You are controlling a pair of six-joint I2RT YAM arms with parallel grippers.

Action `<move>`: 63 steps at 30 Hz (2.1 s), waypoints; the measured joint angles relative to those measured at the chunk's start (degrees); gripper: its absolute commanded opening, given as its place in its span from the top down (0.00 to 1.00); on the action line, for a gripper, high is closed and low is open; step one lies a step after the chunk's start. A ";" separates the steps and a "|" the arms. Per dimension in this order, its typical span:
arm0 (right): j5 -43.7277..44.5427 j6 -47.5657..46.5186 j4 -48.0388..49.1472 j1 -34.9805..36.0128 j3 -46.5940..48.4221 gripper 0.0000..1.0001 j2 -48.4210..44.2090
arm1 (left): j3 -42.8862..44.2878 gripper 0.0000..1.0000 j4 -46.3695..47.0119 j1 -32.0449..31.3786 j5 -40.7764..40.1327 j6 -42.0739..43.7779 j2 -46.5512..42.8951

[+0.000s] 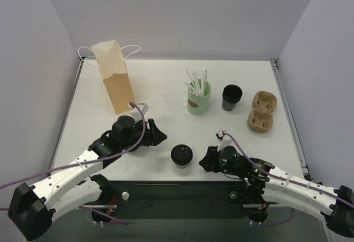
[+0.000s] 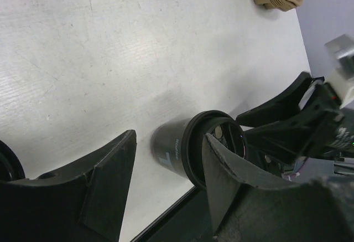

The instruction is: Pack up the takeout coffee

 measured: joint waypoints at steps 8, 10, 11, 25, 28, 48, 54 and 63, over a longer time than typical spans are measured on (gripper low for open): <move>12.09 10.32 13.75 13.79 -8.31 0.63 6.88 | 1.22 0.39 -5.51 0.00 -2.60 0.15 -3.04; 14.23 11.82 18.58 16.68 -8.31 0.64 11.80 | 1.22 0.39 -6.49 0.00 -2.89 0.28 -3.50; 15.56 12.68 21.33 18.62 -8.33 0.64 14.40 | 1.22 0.39 -6.95 0.00 -3.04 0.33 -3.72; 31.78 26.60 37.55 32.74 -4.11 0.63 34.64 | 1.22 0.39 -9.46 0.00 -4.09 0.98 -4.81; 34.25 27.98 37.07 32.70 -4.07 0.63 34.40 | 1.22 0.39 -9.70 0.00 -4.09 1.14 -4.81; 32.44 20.02 31.71 16.02 -6.45 0.62 21.90 | 1.22 0.39 -8.15 0.00 -0.98 3.65 -2.08; 28.17 16.11 31.17 9.44 -6.45 0.60 20.76 | 1.86 0.36 -7.10 0.00 -0.20 4.50 1.46; 17.55 9.70 23.06 -2.38 -5.29 0.53 12.22 | 5.31 0.26 -2.40 -0.26 3.15 5.81 7.76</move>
